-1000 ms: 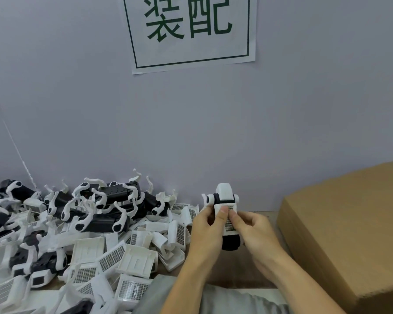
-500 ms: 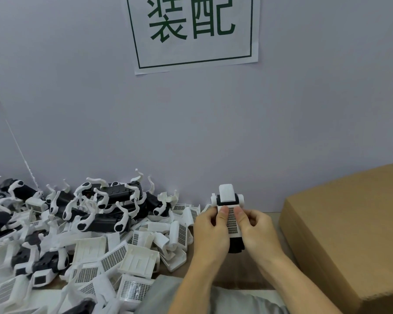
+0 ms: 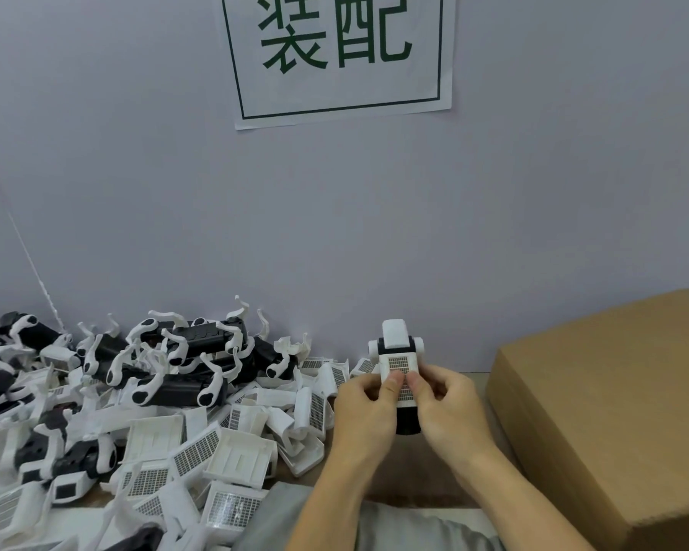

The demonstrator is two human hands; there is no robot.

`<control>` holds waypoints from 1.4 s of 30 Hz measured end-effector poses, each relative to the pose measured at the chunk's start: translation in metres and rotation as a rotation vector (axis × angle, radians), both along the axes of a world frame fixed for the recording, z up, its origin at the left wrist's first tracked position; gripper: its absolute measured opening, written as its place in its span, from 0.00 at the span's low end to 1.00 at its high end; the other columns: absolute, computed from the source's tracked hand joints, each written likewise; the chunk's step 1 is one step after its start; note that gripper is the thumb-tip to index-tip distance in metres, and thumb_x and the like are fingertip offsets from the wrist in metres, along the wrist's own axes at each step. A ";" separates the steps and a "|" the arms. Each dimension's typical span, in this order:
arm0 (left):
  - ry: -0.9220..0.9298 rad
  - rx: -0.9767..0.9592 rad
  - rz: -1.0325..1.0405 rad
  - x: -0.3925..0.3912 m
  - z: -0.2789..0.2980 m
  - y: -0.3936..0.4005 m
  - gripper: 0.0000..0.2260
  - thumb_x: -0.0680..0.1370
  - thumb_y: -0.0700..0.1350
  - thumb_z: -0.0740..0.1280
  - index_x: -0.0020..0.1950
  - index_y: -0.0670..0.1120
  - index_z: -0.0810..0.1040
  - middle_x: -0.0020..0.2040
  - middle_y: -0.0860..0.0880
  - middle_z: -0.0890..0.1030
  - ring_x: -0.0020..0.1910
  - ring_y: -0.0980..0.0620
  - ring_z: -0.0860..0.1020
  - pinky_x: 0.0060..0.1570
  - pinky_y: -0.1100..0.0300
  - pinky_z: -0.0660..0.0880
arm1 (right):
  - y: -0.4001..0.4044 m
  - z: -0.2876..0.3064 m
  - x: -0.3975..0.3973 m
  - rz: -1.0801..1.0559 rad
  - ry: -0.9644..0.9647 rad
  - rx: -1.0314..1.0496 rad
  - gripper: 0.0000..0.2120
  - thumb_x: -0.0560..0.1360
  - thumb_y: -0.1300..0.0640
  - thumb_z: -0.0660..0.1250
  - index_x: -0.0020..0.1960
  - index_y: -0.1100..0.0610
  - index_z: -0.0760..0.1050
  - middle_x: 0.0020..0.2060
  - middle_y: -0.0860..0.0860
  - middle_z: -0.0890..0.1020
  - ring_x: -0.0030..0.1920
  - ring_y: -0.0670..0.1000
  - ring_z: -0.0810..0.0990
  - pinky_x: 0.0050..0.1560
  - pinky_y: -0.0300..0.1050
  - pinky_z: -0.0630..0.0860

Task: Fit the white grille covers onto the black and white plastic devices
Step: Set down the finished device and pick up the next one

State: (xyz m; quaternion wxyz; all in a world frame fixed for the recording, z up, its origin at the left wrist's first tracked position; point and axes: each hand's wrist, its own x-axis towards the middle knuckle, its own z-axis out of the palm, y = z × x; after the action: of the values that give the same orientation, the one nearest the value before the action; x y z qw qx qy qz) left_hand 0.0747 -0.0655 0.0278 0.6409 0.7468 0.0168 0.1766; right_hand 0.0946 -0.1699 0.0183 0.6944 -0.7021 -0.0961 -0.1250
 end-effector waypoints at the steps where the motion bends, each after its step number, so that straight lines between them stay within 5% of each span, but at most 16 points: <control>1: -0.008 -0.012 -0.015 -0.001 0.001 -0.001 0.11 0.80 0.48 0.69 0.39 0.48 0.83 0.34 0.49 0.83 0.36 0.56 0.80 0.38 0.64 0.76 | -0.001 0.001 0.001 -0.007 0.008 -0.007 0.12 0.81 0.60 0.65 0.46 0.46 0.82 0.36 0.39 0.85 0.41 0.36 0.83 0.36 0.27 0.75; 4: -0.027 -0.119 -0.062 -0.001 0.002 -0.003 0.10 0.79 0.48 0.70 0.44 0.42 0.85 0.41 0.42 0.85 0.40 0.51 0.82 0.45 0.55 0.79 | -0.004 0.002 0.003 -0.013 0.053 0.051 0.14 0.82 0.58 0.64 0.42 0.50 0.84 0.38 0.44 0.87 0.43 0.44 0.85 0.40 0.35 0.77; 11: -0.004 -0.141 -0.180 -0.002 -0.002 -0.003 0.08 0.78 0.35 0.69 0.53 0.46 0.84 0.47 0.46 0.87 0.47 0.52 0.85 0.43 0.63 0.81 | -0.004 0.003 0.004 -0.064 0.079 0.145 0.11 0.81 0.54 0.66 0.44 0.53 0.85 0.38 0.50 0.87 0.43 0.50 0.87 0.46 0.49 0.82; 16: 0.045 -0.180 -0.181 0.000 -0.002 -0.001 0.11 0.77 0.34 0.69 0.58 0.43 0.83 0.50 0.44 0.86 0.49 0.51 0.85 0.45 0.61 0.81 | -0.006 0.003 0.002 -0.053 0.060 0.147 0.08 0.80 0.59 0.67 0.50 0.52 0.85 0.40 0.46 0.88 0.44 0.47 0.87 0.45 0.48 0.82; 21: 0.023 -0.340 -0.183 -0.001 -0.001 -0.001 0.09 0.82 0.43 0.64 0.57 0.45 0.83 0.51 0.45 0.86 0.52 0.48 0.85 0.56 0.47 0.80 | -0.010 0.007 -0.001 0.036 -0.022 0.060 0.09 0.79 0.63 0.68 0.53 0.51 0.84 0.42 0.44 0.87 0.44 0.45 0.86 0.39 0.35 0.80; 25: -0.064 -0.269 -0.110 0.001 -0.001 0.000 0.07 0.82 0.42 0.66 0.56 0.45 0.83 0.50 0.48 0.87 0.50 0.51 0.85 0.51 0.58 0.81 | -0.006 0.010 -0.006 0.062 -0.057 0.090 0.10 0.79 0.62 0.68 0.52 0.49 0.83 0.43 0.44 0.87 0.45 0.44 0.86 0.41 0.34 0.80; 28: -0.091 -0.252 0.070 0.005 0.000 0.002 0.04 0.77 0.46 0.72 0.48 0.47 0.84 0.43 0.50 0.87 0.43 0.55 0.85 0.42 0.66 0.78 | -0.002 0.006 -0.006 -0.084 -0.144 -0.103 0.09 0.79 0.57 0.69 0.56 0.44 0.79 0.50 0.43 0.83 0.51 0.41 0.81 0.46 0.34 0.78; 32: -0.025 -0.437 0.141 0.005 0.007 0.008 0.09 0.75 0.50 0.75 0.46 0.44 0.84 0.39 0.48 0.86 0.39 0.50 0.85 0.42 0.55 0.81 | 0.005 0.002 -0.013 -0.068 -0.363 -0.454 0.15 0.77 0.48 0.67 0.63 0.41 0.73 0.56 0.38 0.76 0.57 0.37 0.74 0.56 0.31 0.71; 35: 0.037 -0.514 0.100 0.003 0.012 0.010 0.15 0.77 0.55 0.71 0.45 0.43 0.85 0.40 0.45 0.87 0.39 0.49 0.85 0.40 0.54 0.81 | 0.007 0.001 -0.011 -0.093 -0.372 -0.668 0.24 0.77 0.44 0.66 0.71 0.43 0.67 0.58 0.38 0.73 0.59 0.42 0.72 0.60 0.40 0.72; 39: 0.079 -0.498 -0.053 0.001 0.018 0.009 0.16 0.81 0.54 0.66 0.48 0.44 0.85 0.43 0.46 0.87 0.40 0.50 0.86 0.34 0.61 0.80 | 0.003 0.004 -0.009 -0.157 -0.235 -0.465 0.10 0.77 0.51 0.68 0.58 0.46 0.76 0.48 0.45 0.78 0.50 0.45 0.77 0.48 0.41 0.76; 42: 0.103 -0.431 -0.186 -0.001 0.022 0.006 0.15 0.82 0.51 0.64 0.51 0.42 0.84 0.45 0.45 0.87 0.43 0.50 0.86 0.37 0.61 0.81 | -0.003 0.007 -0.004 -0.090 -0.027 -0.119 0.05 0.79 0.53 0.67 0.49 0.55 0.79 0.42 0.55 0.83 0.43 0.53 0.82 0.41 0.48 0.78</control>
State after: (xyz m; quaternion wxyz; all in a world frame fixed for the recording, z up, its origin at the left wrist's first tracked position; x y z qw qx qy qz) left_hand 0.0735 -0.0593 0.0496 0.7974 0.5990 0.0180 0.0707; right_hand 0.0906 -0.1728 0.0249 0.6438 -0.7439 -0.0810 -0.1597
